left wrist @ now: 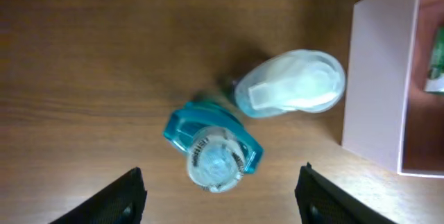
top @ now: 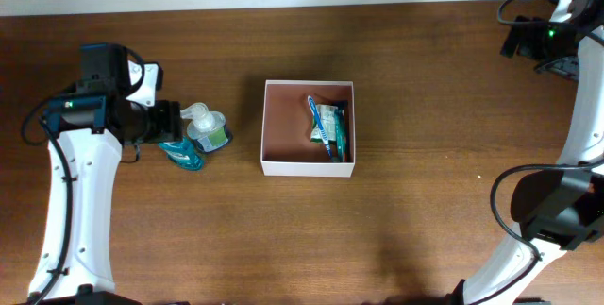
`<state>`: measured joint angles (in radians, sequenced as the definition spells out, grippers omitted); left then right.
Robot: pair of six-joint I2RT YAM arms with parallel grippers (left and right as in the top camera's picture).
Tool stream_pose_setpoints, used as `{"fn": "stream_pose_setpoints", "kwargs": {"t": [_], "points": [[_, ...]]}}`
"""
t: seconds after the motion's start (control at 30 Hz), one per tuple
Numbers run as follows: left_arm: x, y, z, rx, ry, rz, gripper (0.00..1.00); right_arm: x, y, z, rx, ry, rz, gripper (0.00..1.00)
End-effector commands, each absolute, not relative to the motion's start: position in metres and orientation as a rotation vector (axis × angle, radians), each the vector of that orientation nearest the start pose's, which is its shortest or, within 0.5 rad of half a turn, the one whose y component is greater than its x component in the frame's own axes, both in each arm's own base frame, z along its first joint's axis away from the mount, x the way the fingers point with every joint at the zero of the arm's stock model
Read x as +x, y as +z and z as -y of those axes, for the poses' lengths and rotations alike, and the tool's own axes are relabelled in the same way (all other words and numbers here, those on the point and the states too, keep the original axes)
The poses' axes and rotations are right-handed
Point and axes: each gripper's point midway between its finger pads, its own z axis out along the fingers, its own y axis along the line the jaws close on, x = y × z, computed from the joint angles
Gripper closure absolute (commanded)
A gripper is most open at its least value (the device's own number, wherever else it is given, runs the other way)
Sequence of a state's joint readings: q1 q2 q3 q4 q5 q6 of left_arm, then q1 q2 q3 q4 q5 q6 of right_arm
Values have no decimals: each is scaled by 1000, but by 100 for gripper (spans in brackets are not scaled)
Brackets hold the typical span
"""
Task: Pack container
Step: 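Move the left gripper toward the teal Listerine bottle, then lower the left gripper and close it on the Listerine cap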
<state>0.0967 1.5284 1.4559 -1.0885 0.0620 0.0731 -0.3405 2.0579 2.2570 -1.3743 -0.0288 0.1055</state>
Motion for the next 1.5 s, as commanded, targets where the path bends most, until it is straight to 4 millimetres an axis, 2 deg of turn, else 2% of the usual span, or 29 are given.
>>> {"fn": "stream_pose_setpoints", "kwargs": {"t": [0.0, 0.13, 0.3, 0.37, 0.47, 0.6, 0.73, 0.87, 0.93, 1.1, 1.27, 1.47], "points": [[362, 188, -33, 55, 41, -2736, 20, 440, 238, 150, 603, -16, -2651, 1], [371, 173, -34, 130, 52, -2757, 20, 440, 238, 150, 603, -16, -2651, 1], [373, 150, -34, 165, 43, -2826, 19, 440, 238, 150, 603, -16, -2651, 1], [374, 146, -34, 174, 43, -2832, 19, 440, 238, 150, 603, -16, -2651, 1], [375, 147, -34, 174, 44, -2827, 20, 440, 238, 150, 603, -16, -2651, 1], [373, 146, -33, 175, 38, -2837, 27, 440, 238, 150, 603, -16, -2651, 1], [373, 146, -33, 175, 38, -2836, 46, 440, 238, 150, 603, -16, -2651, 1], [373, 146, -33, 175, 38, -2836, 47, 440, 238, 150, 603, -16, -2651, 1], [373, 146, -34, 175, 38, -2836, 53, 440, 238, 150, 603, -16, -2651, 1], [374, 147, -34, 174, 39, -2832, 54, 440, 238, 150, 603, -16, -2651, 1], [374, 147, -34, 174, 39, -2832, 60, 440, 238, 150, 603, -16, -2651, 1], [374, 149, -34, 173, 45, -2828, 62, 440, 238, 150, 603, -16, -2651, 1]]}}
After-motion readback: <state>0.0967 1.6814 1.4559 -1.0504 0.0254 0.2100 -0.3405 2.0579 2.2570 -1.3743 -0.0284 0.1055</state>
